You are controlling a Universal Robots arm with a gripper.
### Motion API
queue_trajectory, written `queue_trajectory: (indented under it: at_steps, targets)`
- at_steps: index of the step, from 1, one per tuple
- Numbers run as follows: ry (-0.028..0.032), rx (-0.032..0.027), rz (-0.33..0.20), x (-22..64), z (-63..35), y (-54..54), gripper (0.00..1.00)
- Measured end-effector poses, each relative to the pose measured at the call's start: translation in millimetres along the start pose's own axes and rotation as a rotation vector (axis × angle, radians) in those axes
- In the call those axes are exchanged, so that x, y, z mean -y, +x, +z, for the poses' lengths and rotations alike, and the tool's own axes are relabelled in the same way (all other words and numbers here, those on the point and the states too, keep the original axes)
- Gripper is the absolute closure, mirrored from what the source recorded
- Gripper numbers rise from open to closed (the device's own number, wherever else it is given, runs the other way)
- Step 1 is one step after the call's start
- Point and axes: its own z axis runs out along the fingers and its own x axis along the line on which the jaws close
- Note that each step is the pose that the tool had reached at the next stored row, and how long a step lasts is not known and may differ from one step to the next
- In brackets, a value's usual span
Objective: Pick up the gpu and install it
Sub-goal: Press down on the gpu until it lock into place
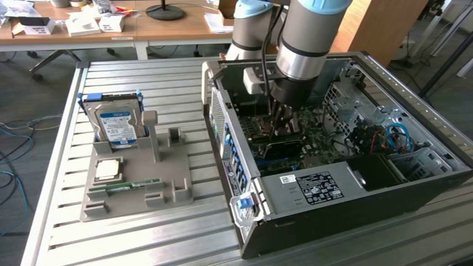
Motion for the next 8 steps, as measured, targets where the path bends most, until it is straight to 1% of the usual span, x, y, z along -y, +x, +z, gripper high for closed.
queue_trajectory:
  at_steps: [8]
  targets:
    - [0.0001,0.0003,0.0,0.0,1.4,0.0,0.89]
